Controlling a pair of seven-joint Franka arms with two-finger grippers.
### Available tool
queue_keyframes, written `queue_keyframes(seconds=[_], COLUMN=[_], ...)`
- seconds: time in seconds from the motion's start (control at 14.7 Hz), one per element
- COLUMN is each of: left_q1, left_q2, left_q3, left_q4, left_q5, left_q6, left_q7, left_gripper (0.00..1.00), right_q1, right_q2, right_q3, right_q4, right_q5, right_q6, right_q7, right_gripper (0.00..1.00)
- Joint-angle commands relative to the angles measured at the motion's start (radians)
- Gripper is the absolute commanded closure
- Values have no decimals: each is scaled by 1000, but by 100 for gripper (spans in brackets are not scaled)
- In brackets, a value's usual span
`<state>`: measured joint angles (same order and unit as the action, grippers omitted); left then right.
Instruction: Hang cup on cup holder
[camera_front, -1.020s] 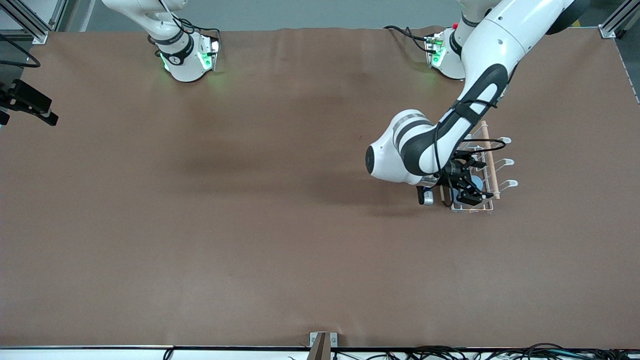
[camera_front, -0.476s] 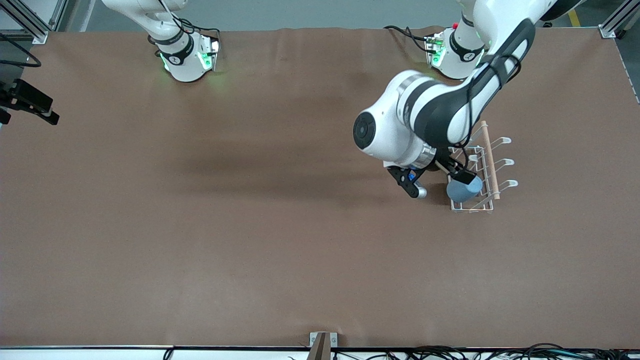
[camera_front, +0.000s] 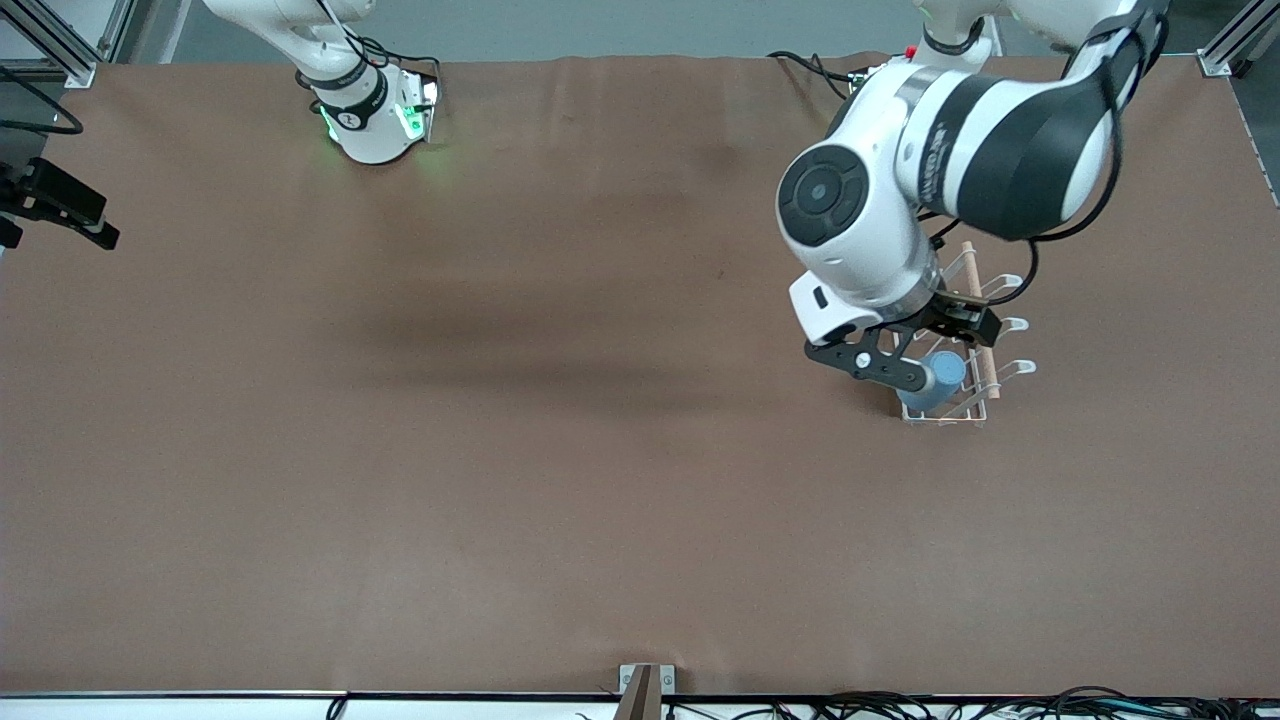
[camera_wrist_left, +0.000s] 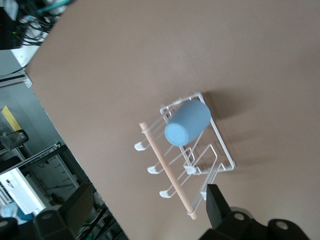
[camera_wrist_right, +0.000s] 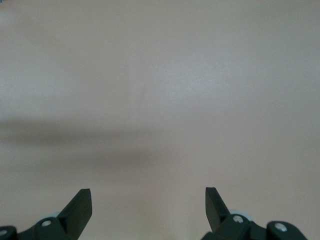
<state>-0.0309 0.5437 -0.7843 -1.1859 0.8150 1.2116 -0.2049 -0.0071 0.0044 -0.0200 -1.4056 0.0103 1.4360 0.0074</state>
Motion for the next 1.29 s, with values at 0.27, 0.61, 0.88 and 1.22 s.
queue_keyframes(seconds=[0.27, 0.61, 0.88, 1.22], left_q1=[58, 42, 11, 16], left_q2=[-117, -292, -431, -619], left_q3=[-4, 286, 489, 602], left_q4=[-9, -63, -184, -441], left_q5=[-88, -480, -643, -741], left_q6=[91, 196, 203, 334], left_q7=[-44, -25, 25, 64], left_gripper=[0, 0, 0, 0], right_q1=[-4, -5, -5, -4], right_q2=[-11, -11, -11, -11], right_q3=[3, 3, 3, 3], right_q4=[-12, -12, -12, -12], right_q5=[13, 13, 13, 13], right_q6=[-2, -2, -3, -8], right_q7=[-10, -10, -10, -10], right_gripper=[0, 0, 0, 0])
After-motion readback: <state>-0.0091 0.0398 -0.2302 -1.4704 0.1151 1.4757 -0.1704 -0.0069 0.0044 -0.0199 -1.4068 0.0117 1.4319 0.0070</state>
